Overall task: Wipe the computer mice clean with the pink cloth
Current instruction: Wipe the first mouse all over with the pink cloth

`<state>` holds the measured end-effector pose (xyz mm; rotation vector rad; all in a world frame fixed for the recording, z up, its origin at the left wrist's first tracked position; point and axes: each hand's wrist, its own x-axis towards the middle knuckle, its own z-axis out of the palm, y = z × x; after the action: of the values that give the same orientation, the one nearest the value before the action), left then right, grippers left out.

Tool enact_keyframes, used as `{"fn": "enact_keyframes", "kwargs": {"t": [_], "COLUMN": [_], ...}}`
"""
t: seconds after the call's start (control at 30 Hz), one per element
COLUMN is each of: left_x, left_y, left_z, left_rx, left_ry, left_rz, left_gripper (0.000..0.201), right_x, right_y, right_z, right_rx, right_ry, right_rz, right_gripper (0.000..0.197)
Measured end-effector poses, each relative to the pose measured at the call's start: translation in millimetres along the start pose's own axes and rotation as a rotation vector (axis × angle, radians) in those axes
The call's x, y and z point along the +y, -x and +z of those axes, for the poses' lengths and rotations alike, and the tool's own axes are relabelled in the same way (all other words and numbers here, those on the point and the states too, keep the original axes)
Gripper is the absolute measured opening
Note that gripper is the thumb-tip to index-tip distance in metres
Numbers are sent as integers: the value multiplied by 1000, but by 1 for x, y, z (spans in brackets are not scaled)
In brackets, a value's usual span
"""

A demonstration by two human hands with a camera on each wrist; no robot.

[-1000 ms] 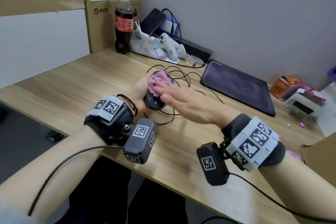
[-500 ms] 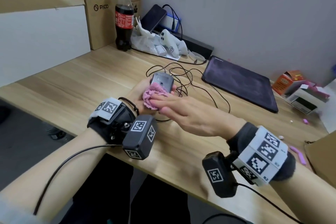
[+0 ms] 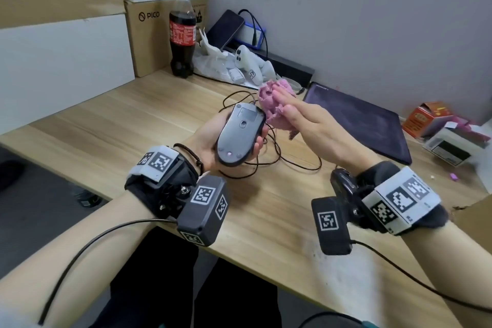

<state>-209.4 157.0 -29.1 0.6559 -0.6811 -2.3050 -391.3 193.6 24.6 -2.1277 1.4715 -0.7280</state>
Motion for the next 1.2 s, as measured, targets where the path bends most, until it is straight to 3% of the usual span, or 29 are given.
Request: {"fn": "enact_keyframes", "kwargs": {"t": [0.1, 0.23, 0.3, 0.4, 0.5, 0.67, 0.77, 0.93, 1.0, 1.2], "left_x": [-7, -11, -10, -11, -17, -9, -11, -12, -11, -9], "left_y": [-3, -14, -12, -11, -9, -8, -12, -14, -14, -16], "left_z": [2, -9, -7, 3, 7, -1, -6, -2, 0, 5], "left_rx": [17, 88, 70, 76, 51, 49, 138, 159, 150, 200], "left_ry": [25, -56, -89, -110, -128, -40, 24, 45, 1, -102], "left_rz": [25, 59, -19, -15, 0, 8, 26, 124, 178, 128], "left_gripper": [34, 51, 40, 28, 40, 56, 74, 60, 58, 58], "right_x": [-9, -20, -17, -5, 10, 18, 17, 11, 7, -1], "right_y": [12, 35, 37, 20, 6, 7, 11, 13, 14, 26], "right_z": [3, 26, 33, 21, 6, 2, 2, 3, 3, 24], "right_rx": [-47, -399, -441, -333, -157, 68, 137, 265, 261, -12], "right_ry": [1, 242, 344, 279, 245, -2, -33, -209, -217, -31], "right_rz": [-96, -213, -275, -182, -25, 142, 158, 115, 97, -54], "right_gripper": [43, 46, 46, 41, 26, 29, 32, 33, 36, 39]}}
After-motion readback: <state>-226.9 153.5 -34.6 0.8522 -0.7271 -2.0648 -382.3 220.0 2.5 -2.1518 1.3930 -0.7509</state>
